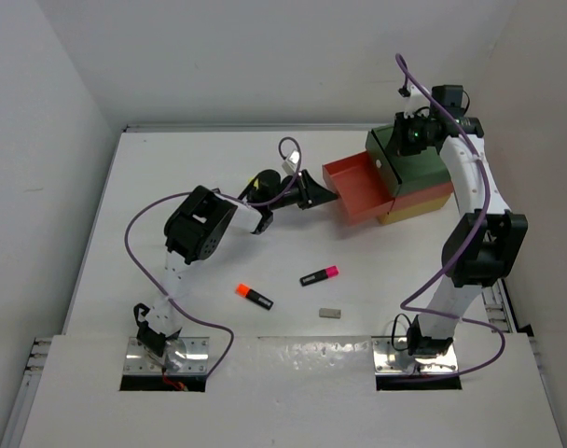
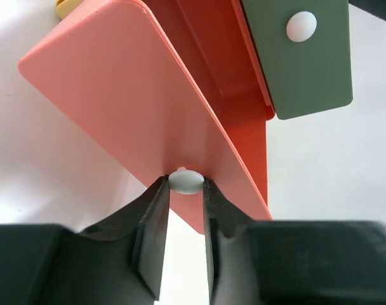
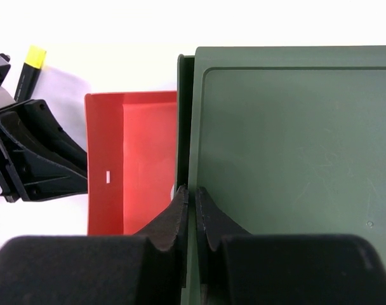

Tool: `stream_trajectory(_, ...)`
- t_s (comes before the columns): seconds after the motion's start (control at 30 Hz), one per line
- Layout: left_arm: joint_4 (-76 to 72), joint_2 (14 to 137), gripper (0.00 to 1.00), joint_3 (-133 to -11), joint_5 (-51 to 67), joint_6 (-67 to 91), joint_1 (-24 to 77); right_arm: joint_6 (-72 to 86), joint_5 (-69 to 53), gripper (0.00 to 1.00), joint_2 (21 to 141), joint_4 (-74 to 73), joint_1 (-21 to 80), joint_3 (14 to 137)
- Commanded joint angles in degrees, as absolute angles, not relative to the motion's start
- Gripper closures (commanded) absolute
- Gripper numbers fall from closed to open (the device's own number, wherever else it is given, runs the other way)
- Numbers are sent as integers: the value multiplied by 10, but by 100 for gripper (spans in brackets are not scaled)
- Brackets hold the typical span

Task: Sort the stationery into containers
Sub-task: Open the drawer in the storage box, then pick up the pen from the center of the board.

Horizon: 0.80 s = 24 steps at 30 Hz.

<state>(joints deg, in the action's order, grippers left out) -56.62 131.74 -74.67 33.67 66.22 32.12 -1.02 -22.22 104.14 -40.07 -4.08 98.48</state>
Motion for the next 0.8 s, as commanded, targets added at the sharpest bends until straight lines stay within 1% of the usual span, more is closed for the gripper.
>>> stream_trajectory(0.0,-561,1289,68,-755,345,649,314,-19,-178,91,1073,-432,-53,984)
stream_trajectory(0.03,-558,1289,60,-757,344,649,315,-19,-179,88,1072,-432,-53,985)
stream_trajectory(0.07,-557,1289,49,-758,345,650,315,-18,-178,79,1071,-432,-53,986)
stream_trajectory(0.1,-555,1287,42,-757,342,649,316,-17,-179,75,1070,-433,-53,985)
stream_trajectory(0.17,-546,1285,33,-759,340,642,315,-18,-178,68,1068,-431,-53,987)
stream_trajectory(0.2,-540,1282,31,-762,339,638,315,-17,-178,64,1067,-432,-53,987)
stream_trajectory(0.23,-522,1281,29,-768,337,634,314,-17,-178,63,1066,-431,-53,987)
stream_trajectory(0.4,-493,1260,28,-775,330,605,308,-13,-176,60,1060,-430,-53,994)
stream_trajectory(0.53,-497,1221,27,-738,328,591,294,-12,-175,60,1045,-422,-53,998)
stream_trajectory(0.67,-494,1186,28,-717,344,577,280,-4,-180,59,1036,-422,-53,1024)
stream_trajectory(0.77,-455,1151,28,-733,368,525,269,18,-186,58,1032,-428,-53,1051)
